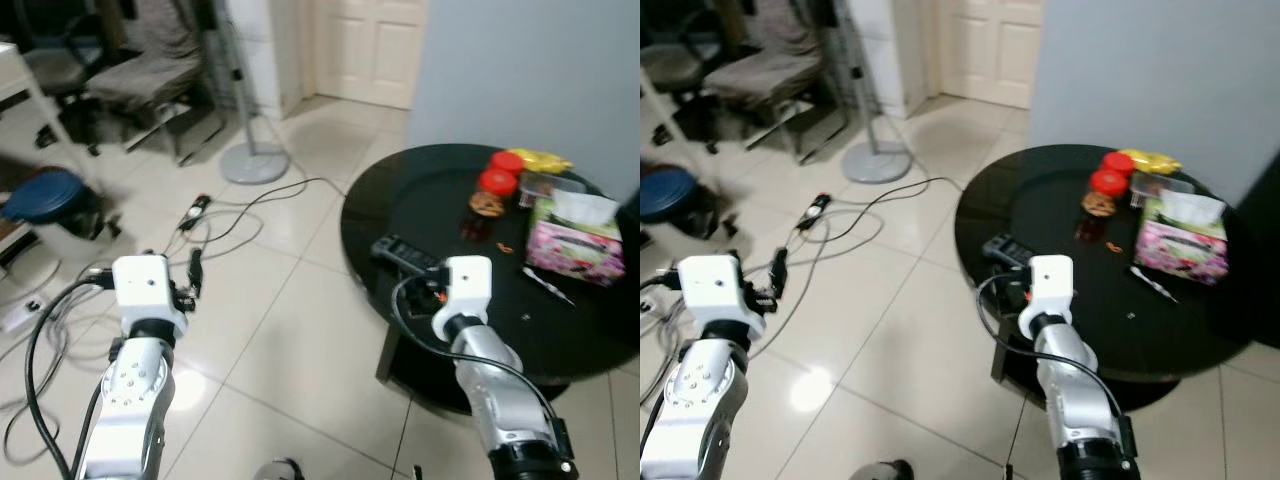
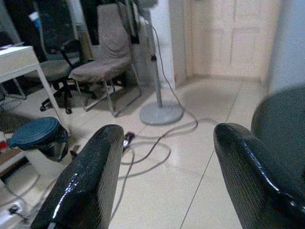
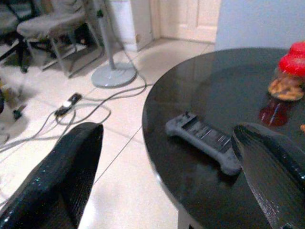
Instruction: Move the pillow to the sofa from floor
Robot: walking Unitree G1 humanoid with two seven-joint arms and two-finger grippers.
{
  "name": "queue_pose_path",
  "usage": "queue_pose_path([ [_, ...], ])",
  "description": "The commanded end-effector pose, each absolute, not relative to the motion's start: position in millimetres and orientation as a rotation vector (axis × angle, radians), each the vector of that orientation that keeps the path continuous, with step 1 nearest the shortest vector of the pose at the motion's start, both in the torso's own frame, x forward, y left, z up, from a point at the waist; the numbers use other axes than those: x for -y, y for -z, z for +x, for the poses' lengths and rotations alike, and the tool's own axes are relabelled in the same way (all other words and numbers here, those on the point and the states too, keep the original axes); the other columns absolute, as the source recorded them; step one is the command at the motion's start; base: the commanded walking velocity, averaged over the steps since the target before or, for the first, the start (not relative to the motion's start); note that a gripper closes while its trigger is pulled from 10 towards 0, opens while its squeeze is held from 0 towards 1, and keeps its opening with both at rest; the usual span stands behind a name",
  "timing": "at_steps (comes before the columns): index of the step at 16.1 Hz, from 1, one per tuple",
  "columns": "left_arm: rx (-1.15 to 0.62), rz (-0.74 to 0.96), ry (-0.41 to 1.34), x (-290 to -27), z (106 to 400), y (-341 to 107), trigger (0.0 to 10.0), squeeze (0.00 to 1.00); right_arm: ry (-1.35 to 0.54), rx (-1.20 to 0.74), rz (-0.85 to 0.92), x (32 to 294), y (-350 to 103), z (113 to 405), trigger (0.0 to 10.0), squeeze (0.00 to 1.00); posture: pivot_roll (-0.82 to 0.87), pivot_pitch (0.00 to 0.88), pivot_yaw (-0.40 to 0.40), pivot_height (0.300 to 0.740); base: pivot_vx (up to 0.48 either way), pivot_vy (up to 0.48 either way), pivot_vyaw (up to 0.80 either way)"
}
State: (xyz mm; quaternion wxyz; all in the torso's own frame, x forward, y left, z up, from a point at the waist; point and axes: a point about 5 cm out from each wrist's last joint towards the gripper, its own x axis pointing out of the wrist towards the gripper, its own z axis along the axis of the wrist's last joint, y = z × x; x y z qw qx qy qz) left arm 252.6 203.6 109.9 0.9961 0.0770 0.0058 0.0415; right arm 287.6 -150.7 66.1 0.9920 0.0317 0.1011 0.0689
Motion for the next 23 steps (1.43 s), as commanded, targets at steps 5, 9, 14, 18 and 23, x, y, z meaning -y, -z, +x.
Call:
queue_pose_path([
  [5, -0.048, 0.219, -0.064, -193.6, 254.6, -105.5, 10.0, 0.0, -0.249, -0.215, 0.084, 134.7, -73.0, 285.5, 10.0, 0.0, 0.03, 0.0, 0.034, 0.74, 0.0, 0.0, 0.8],
  [9, -0.076, 0.309, -0.076, -197.0, 248.3, -103.0, 10.0, 0.0, -0.271, -0.212, 0.081, 134.1, -78.7, 294.6, 10.0, 0.0, 0.1, 0.0, -0.025, 0.74, 0.0, 0.0, 0.8],
  [14, -0.049, 0.304, -0.143, -205.9, 241.5, -109.1, 10.0, 0.0, -0.344, -0.245, 0.042, 123.1, -75.5, 298.3, 10.0, 0.0, 0.15, 0.0, -0.07, 0.74, 0.0, 0.0, 0.8],
  [18, -0.048, 0.312, -0.129, -201.9, 243.6, -109.6, 10.0, 0.0, -0.317, -0.251, 0.054, 126.8, -73.5, 298.1, 10.0, 0.0, 0.14, 0.0, -0.054, 0.74, 0.0, 0.0, 0.8],
  [23, -0.045, 0.316, -0.046, -196.0, 255.2, -112.7, 10.0, 0.0, -0.263, -0.275, 0.075, 132.3, -65.1, 288.4, 10.0, 0.0, 0.08, 0.0, 0.02, 0.74, 0.0, 0.0, 0.8],
])
